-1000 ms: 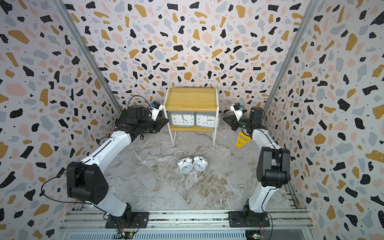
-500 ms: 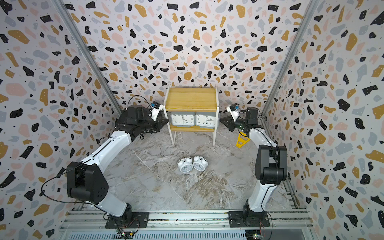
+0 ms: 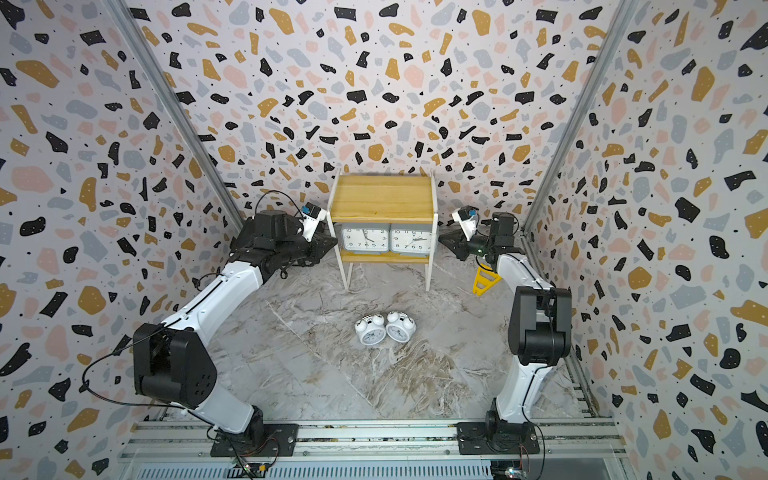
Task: Place the alarm clocks on the shelf by style
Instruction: Place the alarm on the shelf.
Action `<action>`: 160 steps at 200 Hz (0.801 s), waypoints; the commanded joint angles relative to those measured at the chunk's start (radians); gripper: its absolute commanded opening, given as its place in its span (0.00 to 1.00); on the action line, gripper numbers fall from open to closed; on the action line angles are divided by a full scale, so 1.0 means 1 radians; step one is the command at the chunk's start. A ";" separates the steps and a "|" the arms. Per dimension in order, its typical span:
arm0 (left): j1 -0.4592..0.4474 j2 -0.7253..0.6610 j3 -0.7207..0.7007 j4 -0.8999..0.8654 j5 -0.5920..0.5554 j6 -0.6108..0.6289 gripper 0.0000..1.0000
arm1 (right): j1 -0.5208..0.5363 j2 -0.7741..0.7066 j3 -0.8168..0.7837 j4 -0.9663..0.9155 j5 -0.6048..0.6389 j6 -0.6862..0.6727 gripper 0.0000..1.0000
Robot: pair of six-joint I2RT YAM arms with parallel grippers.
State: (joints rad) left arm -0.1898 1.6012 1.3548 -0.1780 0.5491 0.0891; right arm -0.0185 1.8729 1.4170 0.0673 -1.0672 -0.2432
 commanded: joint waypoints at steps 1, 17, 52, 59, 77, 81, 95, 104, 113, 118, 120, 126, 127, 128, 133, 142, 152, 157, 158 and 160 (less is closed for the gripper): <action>0.012 0.017 0.018 -0.047 -0.012 -0.004 0.16 | 0.011 -0.005 0.046 -0.015 -0.010 0.001 0.15; 0.012 0.017 0.017 -0.049 -0.011 -0.002 0.16 | 0.011 -0.005 0.046 -0.015 -0.010 0.001 0.16; 0.011 0.014 0.015 -0.049 -0.010 -0.002 0.16 | 0.013 0.002 0.043 0.010 -0.009 0.023 0.20; 0.012 0.014 0.016 -0.049 -0.011 -0.003 0.16 | 0.013 0.002 0.040 0.022 -0.010 0.030 0.20; 0.011 0.013 0.017 -0.051 -0.008 -0.002 0.16 | 0.013 0.003 0.039 0.037 -0.011 0.043 0.22; 0.011 0.013 0.017 -0.050 -0.009 -0.002 0.16 | 0.014 0.005 0.039 0.038 -0.011 0.045 0.22; 0.011 0.011 0.015 -0.052 -0.010 -0.003 0.16 | 0.013 0.002 0.039 0.038 -0.010 0.045 0.22; 0.011 0.010 0.015 -0.054 -0.012 -0.002 0.16 | 0.014 -0.003 0.037 0.029 0.000 0.035 0.22; 0.012 0.007 0.015 -0.054 -0.016 -0.001 0.17 | 0.013 -0.012 0.031 0.016 0.014 0.019 0.24; 0.011 0.005 0.015 -0.054 -0.019 -0.001 0.17 | 0.011 -0.018 0.026 0.013 0.021 0.014 0.25; 0.011 0.003 0.015 -0.055 -0.020 -0.001 0.17 | 0.011 -0.019 0.025 0.013 0.023 0.013 0.26; 0.011 0.002 0.015 -0.055 -0.023 0.000 0.17 | 0.010 -0.028 0.018 0.016 0.030 0.013 0.27; 0.011 0.001 0.015 -0.055 -0.022 0.001 0.17 | 0.009 -0.029 0.017 0.017 0.031 0.013 0.28; 0.011 0.001 0.015 -0.055 -0.023 0.002 0.17 | 0.008 -0.030 0.016 0.017 0.032 0.013 0.28; 0.010 -0.002 0.016 -0.056 -0.026 0.004 0.18 | 0.004 -0.037 0.011 0.019 0.035 0.013 0.30; 0.011 -0.007 0.017 -0.058 -0.034 0.009 0.18 | -0.003 -0.048 0.004 0.021 0.042 0.015 0.32; 0.012 -0.015 0.018 -0.063 -0.039 0.010 0.19 | -0.014 -0.061 -0.003 0.022 0.048 0.023 0.34; 0.012 -0.019 0.020 -0.066 -0.042 0.012 0.20 | -0.021 -0.068 -0.007 0.025 0.049 0.027 0.35; 0.013 -0.019 0.020 -0.066 -0.043 0.013 0.20 | -0.021 -0.070 -0.008 0.026 0.049 0.028 0.35; 0.012 -0.021 0.020 -0.067 -0.043 0.013 0.21 | -0.024 -0.073 -0.009 0.026 0.049 0.029 0.36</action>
State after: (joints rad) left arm -0.1898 1.5990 1.3548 -0.1822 0.5465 0.0902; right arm -0.0235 1.8759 1.4162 0.0830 -1.0309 -0.2207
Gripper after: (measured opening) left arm 0.191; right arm 0.334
